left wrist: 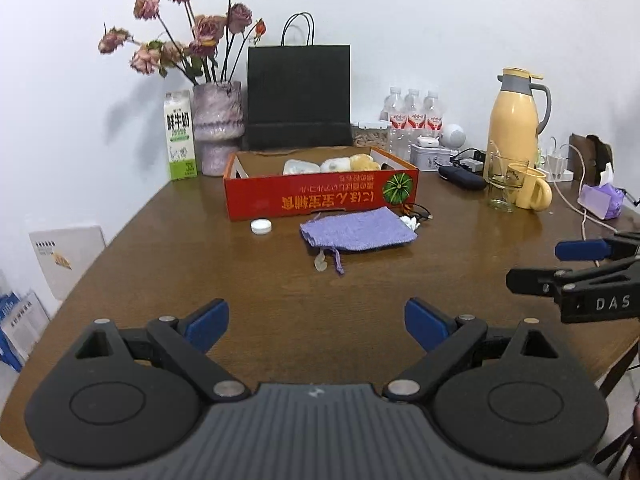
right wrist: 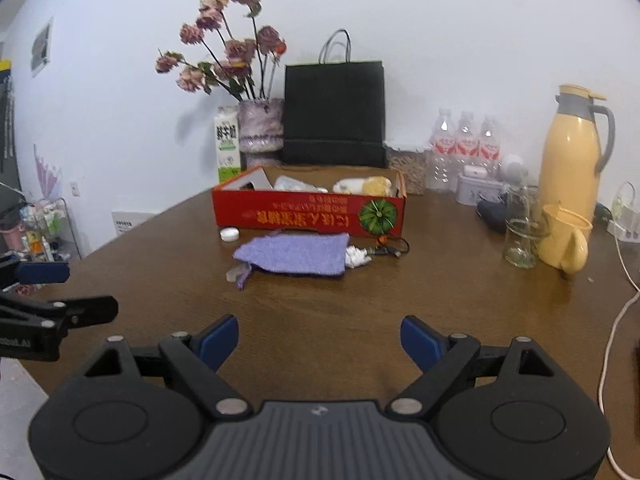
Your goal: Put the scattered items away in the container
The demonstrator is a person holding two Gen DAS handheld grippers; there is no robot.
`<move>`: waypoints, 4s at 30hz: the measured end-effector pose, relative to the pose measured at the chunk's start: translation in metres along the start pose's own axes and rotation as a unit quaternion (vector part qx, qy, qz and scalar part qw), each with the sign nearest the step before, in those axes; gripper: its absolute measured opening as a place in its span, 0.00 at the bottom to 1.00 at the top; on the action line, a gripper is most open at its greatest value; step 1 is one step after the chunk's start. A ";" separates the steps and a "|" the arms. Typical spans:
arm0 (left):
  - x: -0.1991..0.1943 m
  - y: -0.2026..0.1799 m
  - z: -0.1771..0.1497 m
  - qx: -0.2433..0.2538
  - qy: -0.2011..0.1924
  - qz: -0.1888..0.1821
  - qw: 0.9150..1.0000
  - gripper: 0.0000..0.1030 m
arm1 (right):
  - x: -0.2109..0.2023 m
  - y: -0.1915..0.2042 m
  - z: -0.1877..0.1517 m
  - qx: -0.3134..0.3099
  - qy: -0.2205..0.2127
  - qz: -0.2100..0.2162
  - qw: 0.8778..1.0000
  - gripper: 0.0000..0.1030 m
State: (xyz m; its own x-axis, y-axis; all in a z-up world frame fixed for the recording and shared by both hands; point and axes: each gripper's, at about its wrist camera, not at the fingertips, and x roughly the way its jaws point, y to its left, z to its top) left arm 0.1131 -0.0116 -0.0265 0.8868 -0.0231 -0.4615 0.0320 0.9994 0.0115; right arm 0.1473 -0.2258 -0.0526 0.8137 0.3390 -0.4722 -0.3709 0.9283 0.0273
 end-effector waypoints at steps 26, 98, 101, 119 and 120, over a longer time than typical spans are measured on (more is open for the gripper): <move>0.066 0.034 0.028 -0.051 0.020 0.027 0.998 0.81 | 0.111 -0.025 0.046 0.023 0.033 0.014 0.999 0.67; 0.108 0.050 0.003 -0.011 0.106 0.068 0.992 0.03 | 0.151 -0.002 0.029 -0.019 0.119 0.039 0.992 0.58; 0.103 0.056 0.006 -0.039 0.100 0.057 0.993 0.03 | 0.142 0.003 0.031 -0.012 0.106 0.066 0.992 0.67; 0.037 0.076 0.027 -0.079 0.035 0.091 0.992 0.03 | 0.108 0.083 0.008 -0.056 0.093 0.145 0.983 0.84; 0.034 0.077 0.027 -0.080 0.033 0.090 0.992 0.03 | 0.105 0.085 0.006 -0.059 0.091 0.142 0.984 0.84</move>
State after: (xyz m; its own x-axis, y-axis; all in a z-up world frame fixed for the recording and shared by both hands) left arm 0.1585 0.0636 -0.0175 0.8393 0.1523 -0.5220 -0.2020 0.9786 -0.0392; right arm 0.2037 -0.1104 -0.0941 0.5796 0.5392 -0.6110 -0.6298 0.7722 0.0839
